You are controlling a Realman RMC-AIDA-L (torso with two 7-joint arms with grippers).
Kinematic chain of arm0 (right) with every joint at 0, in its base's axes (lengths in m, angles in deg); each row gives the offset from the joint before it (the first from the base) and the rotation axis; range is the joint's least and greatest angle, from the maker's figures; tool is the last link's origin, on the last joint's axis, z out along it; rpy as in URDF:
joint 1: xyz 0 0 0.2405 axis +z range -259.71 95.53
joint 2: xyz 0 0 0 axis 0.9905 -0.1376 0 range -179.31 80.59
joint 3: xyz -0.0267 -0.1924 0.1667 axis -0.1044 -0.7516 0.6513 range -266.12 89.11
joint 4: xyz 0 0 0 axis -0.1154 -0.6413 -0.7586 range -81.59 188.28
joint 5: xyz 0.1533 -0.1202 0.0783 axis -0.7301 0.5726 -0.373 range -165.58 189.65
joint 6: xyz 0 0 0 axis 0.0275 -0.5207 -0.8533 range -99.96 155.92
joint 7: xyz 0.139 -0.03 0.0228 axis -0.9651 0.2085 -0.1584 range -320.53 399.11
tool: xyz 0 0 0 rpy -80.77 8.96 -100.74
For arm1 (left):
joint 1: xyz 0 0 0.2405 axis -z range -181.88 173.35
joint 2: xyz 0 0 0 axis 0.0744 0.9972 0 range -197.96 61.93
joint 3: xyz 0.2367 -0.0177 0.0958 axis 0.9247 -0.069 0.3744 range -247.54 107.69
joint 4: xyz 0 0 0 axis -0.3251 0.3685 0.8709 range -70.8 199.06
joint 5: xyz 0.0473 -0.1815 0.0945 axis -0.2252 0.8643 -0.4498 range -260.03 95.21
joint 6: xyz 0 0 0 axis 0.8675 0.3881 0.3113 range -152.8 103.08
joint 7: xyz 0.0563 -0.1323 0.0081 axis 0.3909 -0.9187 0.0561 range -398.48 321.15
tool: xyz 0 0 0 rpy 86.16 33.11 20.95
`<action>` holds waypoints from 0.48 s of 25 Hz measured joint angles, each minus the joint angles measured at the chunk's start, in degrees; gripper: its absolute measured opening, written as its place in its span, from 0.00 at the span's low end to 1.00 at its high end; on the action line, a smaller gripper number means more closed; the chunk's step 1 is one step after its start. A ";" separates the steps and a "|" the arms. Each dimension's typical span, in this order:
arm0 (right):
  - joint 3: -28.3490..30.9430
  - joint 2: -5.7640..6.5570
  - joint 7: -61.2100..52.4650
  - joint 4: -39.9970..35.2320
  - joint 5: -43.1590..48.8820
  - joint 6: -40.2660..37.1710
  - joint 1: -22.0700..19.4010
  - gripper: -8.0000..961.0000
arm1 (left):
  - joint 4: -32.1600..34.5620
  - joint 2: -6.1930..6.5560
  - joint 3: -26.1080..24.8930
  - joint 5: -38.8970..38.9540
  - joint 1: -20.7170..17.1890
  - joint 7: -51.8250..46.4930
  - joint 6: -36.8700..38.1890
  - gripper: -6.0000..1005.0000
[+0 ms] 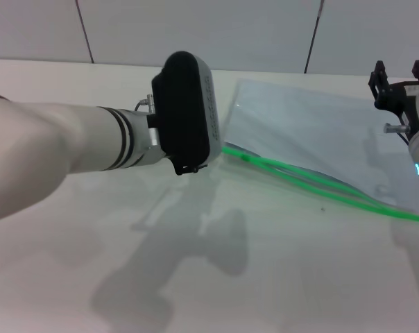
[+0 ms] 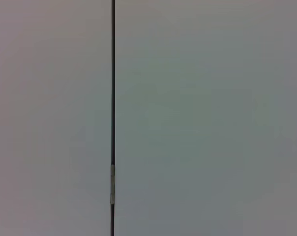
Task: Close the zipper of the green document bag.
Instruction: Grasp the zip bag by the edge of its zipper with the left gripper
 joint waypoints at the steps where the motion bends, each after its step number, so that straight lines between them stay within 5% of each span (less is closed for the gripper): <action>1: -0.01 0.00 0.00 0.00 0.00 -0.05 0.08 0.68 | -0.43 -0.17 0.14 -0.72 0.28 -0.06 -0.16 0.51; 12: -0.02 0.00 0.00 0.00 0.00 -0.75 0.71 0.68 | -5.92 -0.31 3.88 -2.30 2.92 0.02 -6.79 0.51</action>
